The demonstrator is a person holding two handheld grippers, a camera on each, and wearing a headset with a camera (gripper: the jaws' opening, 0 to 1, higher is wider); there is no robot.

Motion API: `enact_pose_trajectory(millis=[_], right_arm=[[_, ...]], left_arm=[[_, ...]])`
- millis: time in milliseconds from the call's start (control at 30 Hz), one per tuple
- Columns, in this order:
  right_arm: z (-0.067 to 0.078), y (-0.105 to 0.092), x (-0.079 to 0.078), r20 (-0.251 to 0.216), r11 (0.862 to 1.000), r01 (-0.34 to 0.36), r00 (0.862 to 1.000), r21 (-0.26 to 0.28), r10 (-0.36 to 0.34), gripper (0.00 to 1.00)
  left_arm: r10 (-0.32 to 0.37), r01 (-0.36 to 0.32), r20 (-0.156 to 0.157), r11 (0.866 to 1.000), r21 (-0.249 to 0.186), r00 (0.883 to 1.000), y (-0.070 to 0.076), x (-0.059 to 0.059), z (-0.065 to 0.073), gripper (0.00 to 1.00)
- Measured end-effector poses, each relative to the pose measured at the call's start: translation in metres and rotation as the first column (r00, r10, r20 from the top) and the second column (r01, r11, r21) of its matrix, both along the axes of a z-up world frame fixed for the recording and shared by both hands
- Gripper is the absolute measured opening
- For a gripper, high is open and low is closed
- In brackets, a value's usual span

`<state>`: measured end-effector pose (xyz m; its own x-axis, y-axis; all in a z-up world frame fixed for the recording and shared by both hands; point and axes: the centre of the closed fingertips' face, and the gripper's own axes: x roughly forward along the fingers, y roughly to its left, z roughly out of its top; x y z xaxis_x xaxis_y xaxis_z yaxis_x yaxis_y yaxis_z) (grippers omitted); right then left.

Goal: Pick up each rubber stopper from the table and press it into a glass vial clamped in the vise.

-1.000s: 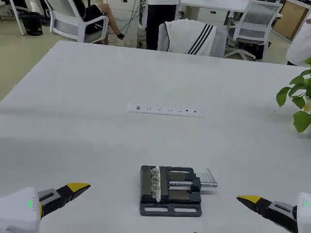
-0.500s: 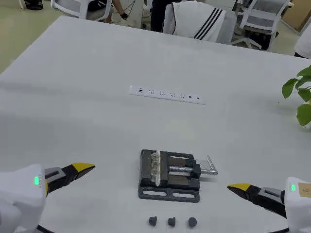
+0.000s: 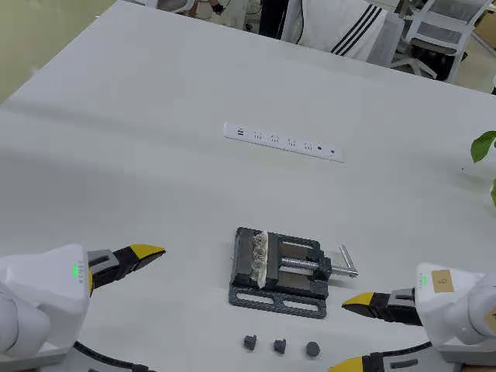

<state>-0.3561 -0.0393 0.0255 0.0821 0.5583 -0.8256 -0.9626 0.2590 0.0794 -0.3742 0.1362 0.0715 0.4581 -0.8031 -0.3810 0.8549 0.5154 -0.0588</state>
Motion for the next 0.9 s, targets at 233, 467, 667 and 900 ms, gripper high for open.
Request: enact_pose_trajectory(millis=[233,467,667,900], right_arm=[[-0.015,0.01,-0.002,-0.017,0.992,-0.098,0.995,-0.08,0.097,0.34],[-0.037,0.004,-0.004,-0.036,0.947,-0.241,0.97,-0.211,0.239,0.23],[-0.044,0.006,-0.005,-0.034,0.916,-0.301,0.952,-0.264,0.303,0.18],[-0.048,0.007,-0.005,-0.041,0.894,-0.339,0.939,-0.294,0.342,0.14]], left_arm=[[0.002,-0.002,-0.003,1.0,-0.014,1.0,0.0,-0.001,-0.003,0.99],[0.012,-0.012,-0.006,0.999,-0.03,1.0,0.001,0.001,-0.004,0.99],[0.021,-0.022,-0.009,0.999,-0.044,1.0,0.002,0.001,-0.004,0.99],[0.032,-0.033,-0.014,0.998,-0.052,0.999,0.005,-0.001,-0.006,0.99]])
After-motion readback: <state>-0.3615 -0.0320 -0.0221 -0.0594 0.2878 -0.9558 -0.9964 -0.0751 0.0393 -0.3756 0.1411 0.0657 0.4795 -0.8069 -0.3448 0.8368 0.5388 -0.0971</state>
